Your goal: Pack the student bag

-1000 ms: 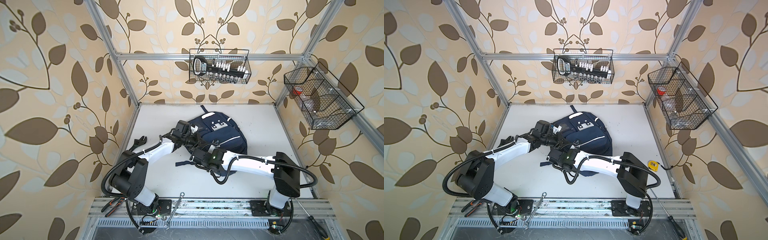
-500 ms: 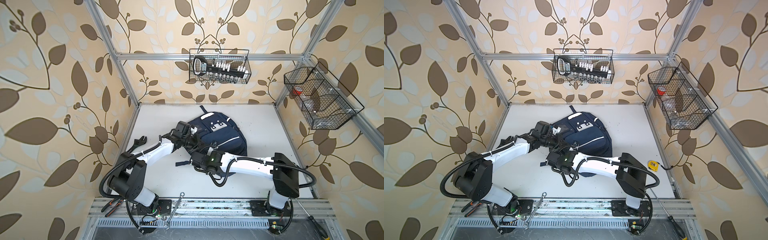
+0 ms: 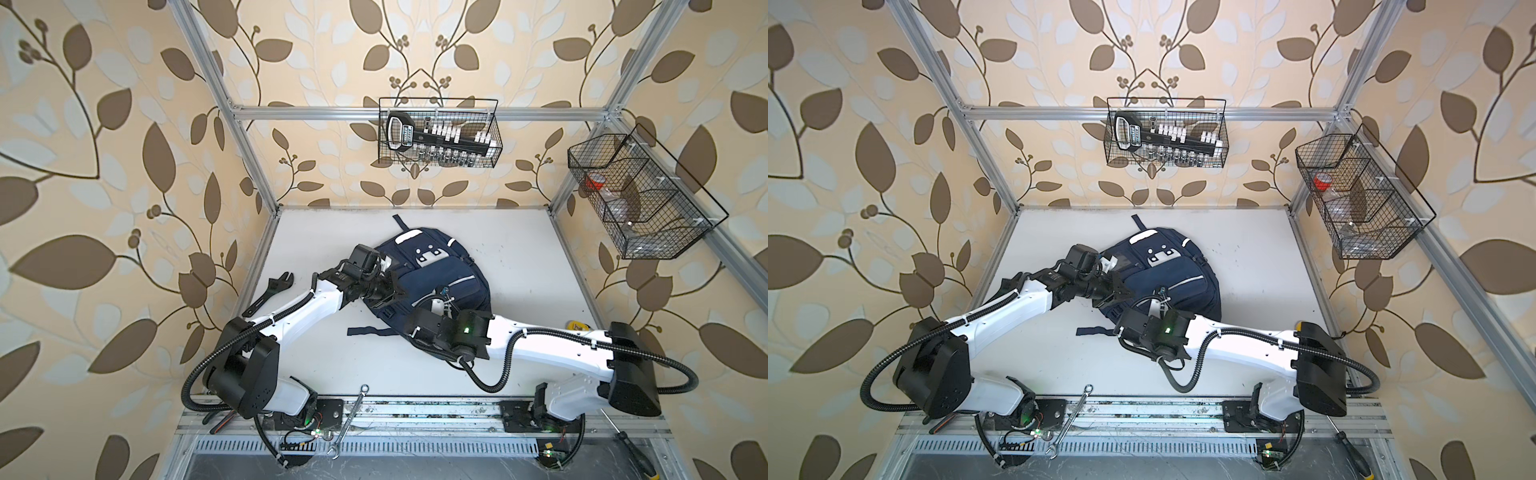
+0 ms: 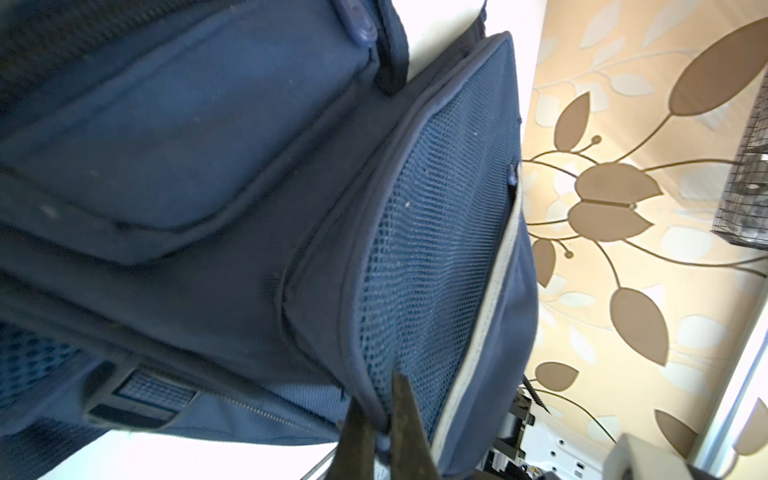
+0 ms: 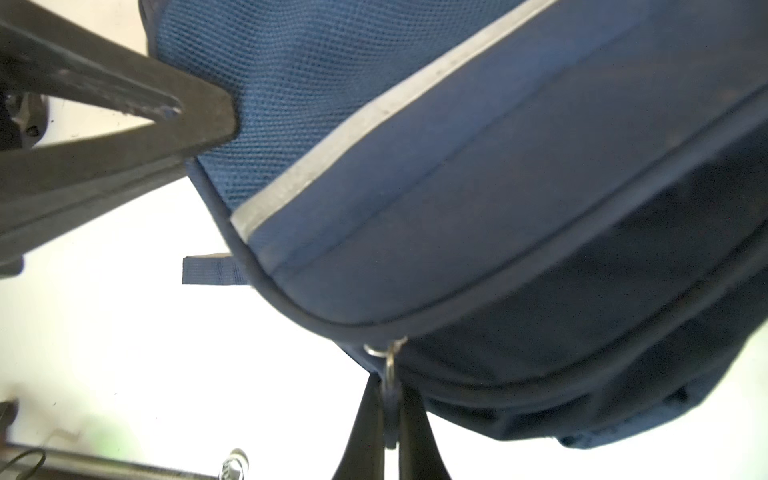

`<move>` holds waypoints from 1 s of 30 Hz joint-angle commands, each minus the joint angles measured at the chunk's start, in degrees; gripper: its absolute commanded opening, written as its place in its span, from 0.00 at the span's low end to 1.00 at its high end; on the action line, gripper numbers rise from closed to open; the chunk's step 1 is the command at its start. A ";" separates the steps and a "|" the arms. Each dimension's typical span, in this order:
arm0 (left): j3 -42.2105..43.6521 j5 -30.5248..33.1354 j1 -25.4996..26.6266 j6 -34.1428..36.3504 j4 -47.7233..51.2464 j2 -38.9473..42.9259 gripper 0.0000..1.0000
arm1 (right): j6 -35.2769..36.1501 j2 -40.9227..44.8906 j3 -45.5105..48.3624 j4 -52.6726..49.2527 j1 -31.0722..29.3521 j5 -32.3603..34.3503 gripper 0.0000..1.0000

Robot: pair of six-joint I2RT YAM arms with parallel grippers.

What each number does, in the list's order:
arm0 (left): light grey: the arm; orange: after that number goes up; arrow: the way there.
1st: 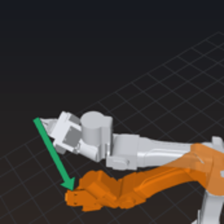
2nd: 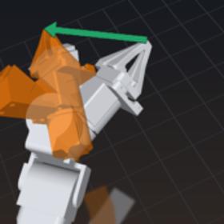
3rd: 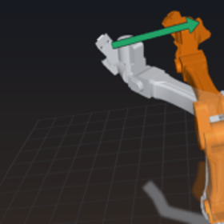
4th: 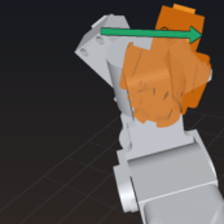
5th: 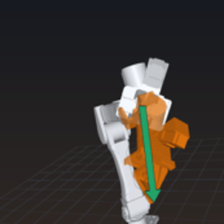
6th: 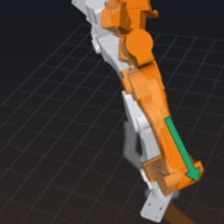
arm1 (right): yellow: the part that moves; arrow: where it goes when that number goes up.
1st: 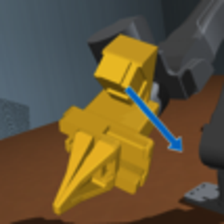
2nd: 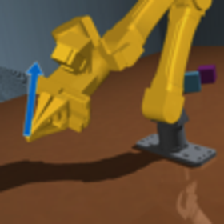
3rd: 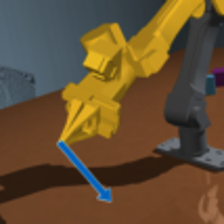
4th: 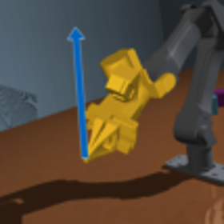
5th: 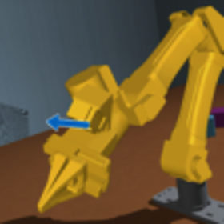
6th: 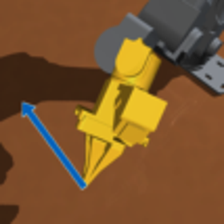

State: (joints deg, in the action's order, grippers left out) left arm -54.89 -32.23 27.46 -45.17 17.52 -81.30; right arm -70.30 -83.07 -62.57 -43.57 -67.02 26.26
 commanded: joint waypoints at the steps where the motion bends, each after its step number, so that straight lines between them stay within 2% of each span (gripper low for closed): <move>1: -2.72 12.41 -1.98 4.15 4.18 3.80 0.00 | 4.68 4.14 3.56 -7.07 1.46 1.79 0.00; 4: -3.03 14.75 -2.06 4.86 5.47 4.46 0.00 | 9.26 8.14 5.49 -4.44 1.76 0.13 0.00; 11: -4.45 17.62 -3.04 5.44 8.78 3.21 0.00 | 12.90 12.82 10.07 -4.23 7.24 -2.89 0.00; 19: -9.78 22.20 -11.02 5.53 15.29 -0.86 0.00 | 16.12 12.43 11.59 2.88 7.07 -8.00 0.00; 24: -13.74 21.11 -16.37 4.65 16.13 -7.20 0.00 | 16.18 10.51 10.26 8.05 4.56 -9.73 0.00; 26: -14.58 17.82 -17.77 4.95 15.02 -8.70 0.00 | 15.97 8.81 8.50 9.90 3.11 -10.13 0.00; 29: -13.71 16.08 -17.73 4.99 15.13 -6.53 0.00 | 16.56 5.79 5.31 12.58 1.61 -11.03 0.00; 30: -12.49 15.81 -17.47 4.56 14.92 -4.91 0.03 | 16.76 4.88 4.50 13.21 1.40 -11.28 0.00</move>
State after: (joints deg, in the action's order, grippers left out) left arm -66.81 -29.47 14.33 -41.23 38.15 -89.38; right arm -53.91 -77.34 -55.70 -24.23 -63.68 16.93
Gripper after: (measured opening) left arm 0.064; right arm 0.056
